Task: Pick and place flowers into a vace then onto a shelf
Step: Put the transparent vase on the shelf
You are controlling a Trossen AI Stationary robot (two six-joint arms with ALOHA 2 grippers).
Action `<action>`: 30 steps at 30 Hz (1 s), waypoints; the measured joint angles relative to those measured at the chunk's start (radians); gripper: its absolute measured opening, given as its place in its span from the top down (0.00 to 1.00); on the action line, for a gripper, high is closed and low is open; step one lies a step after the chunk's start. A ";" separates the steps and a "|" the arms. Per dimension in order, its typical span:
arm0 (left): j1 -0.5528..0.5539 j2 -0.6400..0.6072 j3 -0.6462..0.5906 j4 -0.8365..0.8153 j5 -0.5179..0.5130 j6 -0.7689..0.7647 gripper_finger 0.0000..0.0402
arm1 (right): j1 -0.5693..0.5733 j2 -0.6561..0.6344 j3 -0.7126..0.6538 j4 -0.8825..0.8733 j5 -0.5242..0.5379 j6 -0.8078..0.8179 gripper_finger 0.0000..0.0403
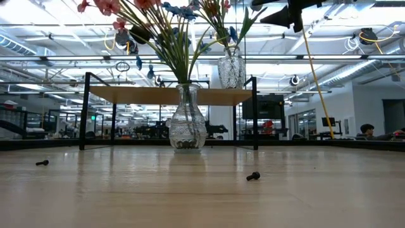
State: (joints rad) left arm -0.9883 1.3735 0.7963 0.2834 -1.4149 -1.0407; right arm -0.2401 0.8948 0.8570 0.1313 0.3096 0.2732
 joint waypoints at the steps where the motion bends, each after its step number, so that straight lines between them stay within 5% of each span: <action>1: 0.013 0.029 0.000 -0.015 0.001 0.016 0.27 | 0.000 0.000 0.000 -0.001 0.000 -0.001 0.27; 4: 0.084 0.097 0.000 -0.062 -0.010 0.020 0.27 | 0.000 0.004 0.000 -0.016 0.000 -0.004 0.27; 9: 0.224 0.185 0.000 -0.163 0.281 -0.139 0.27 | 0.000 0.003 0.000 -0.049 0.001 0.002 0.27; 13: 0.328 0.223 0.000 -0.209 0.267 -0.198 0.27 | 0.000 0.004 0.000 -0.063 0.001 0.002 0.27; 30: 0.650 0.361 0.000 -0.149 0.397 0.073 0.27 | 0.000 0.000 0.000 -0.121 -0.001 -0.001 0.27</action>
State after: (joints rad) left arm -0.3382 1.7342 0.7959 0.1344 -1.0182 -0.9676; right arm -0.2401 0.8948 0.8566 0.0104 0.3088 0.2726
